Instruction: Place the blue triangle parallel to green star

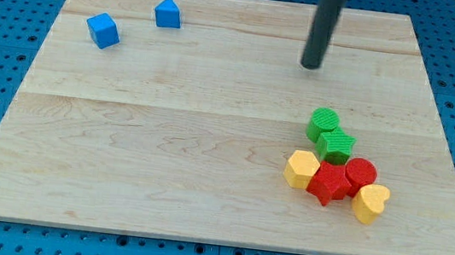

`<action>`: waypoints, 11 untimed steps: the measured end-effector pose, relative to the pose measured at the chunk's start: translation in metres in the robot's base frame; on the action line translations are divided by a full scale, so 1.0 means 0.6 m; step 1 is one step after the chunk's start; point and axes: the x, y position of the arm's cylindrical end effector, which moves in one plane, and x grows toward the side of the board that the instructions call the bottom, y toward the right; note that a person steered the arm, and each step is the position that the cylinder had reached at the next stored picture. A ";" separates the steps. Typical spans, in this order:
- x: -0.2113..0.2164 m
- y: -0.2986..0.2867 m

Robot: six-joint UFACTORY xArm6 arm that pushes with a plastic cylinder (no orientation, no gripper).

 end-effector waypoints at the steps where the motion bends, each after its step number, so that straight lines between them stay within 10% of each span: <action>1: -0.071 -0.084; 4: -0.157 -0.379; 11: 0.151 -0.279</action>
